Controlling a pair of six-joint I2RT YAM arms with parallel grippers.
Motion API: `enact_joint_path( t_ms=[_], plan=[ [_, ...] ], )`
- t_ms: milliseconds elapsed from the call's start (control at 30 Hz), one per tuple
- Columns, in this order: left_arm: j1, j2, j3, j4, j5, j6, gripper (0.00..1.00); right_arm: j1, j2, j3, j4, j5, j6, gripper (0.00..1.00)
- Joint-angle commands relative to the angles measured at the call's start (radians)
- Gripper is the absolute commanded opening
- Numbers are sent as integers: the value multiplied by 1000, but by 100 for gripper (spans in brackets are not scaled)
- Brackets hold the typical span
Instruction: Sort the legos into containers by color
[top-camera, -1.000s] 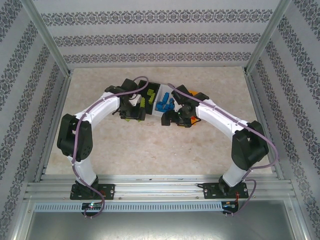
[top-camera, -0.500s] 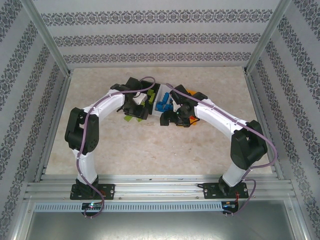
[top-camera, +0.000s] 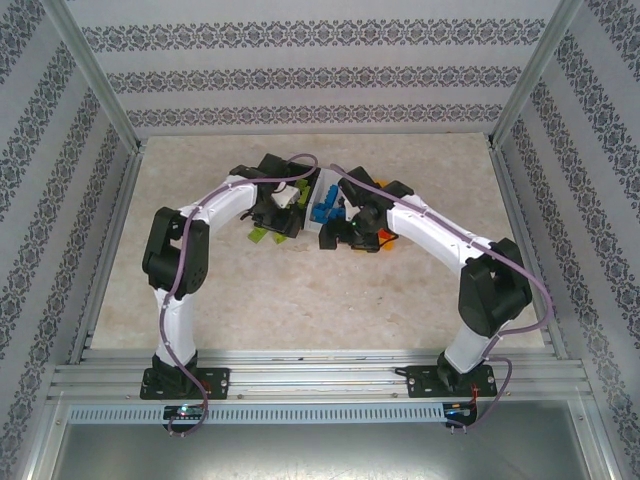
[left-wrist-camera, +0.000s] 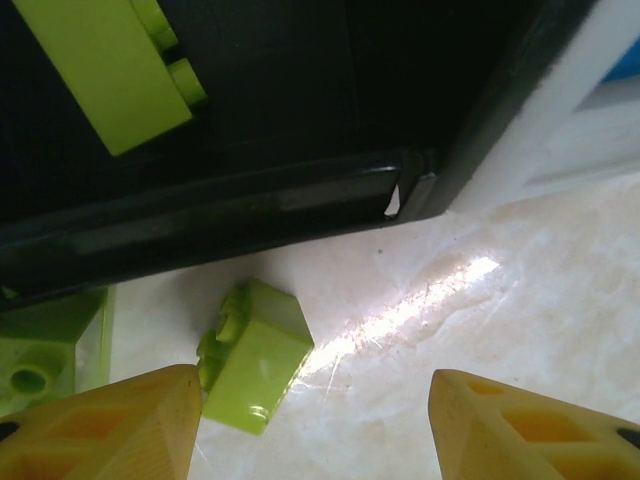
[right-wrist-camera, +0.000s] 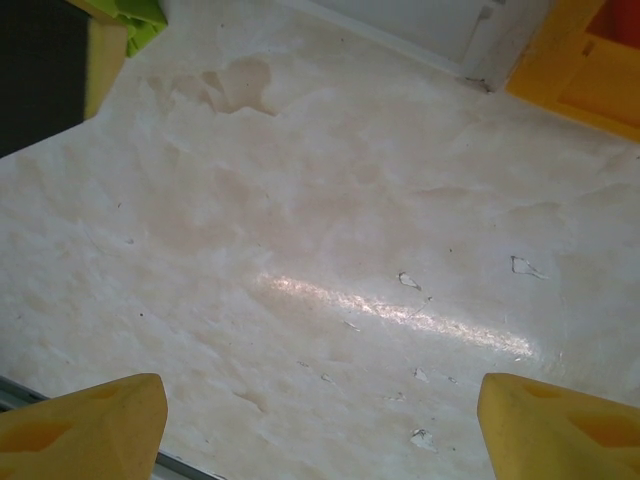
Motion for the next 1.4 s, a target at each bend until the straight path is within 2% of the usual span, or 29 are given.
enact_joint_path(
  t_ms=[0, 367, 867, 933, 1033, 1100, 1367],
  plan=[
    [-3, 35, 33, -3, -19, 27, 61, 7, 19, 44, -49, 32, -15, 82],
    [-9, 80, 16, 19, -22, 13, 57, 1, 32, 67, -85, 29, -49, 82],
    [-51, 17, -120, 47, -17, -62, 57, 0, -3, 3, -69, 23, -69, 83],
    [-55, 16, -129, 53, -17, -72, 55, 0, -13, -12, -63, 23, -65, 83],
    [-56, 15, -124, 45, -16, -79, 43, -1, -24, -28, -56, 20, -64, 83],
    [-56, 6, -123, 38, -18, -83, 39, 1, -31, -34, -53, 22, -62, 83],
    [-56, -81, -136, 12, -1, -125, 39, -1, -48, -55, -36, 25, -64, 83]
  ],
)
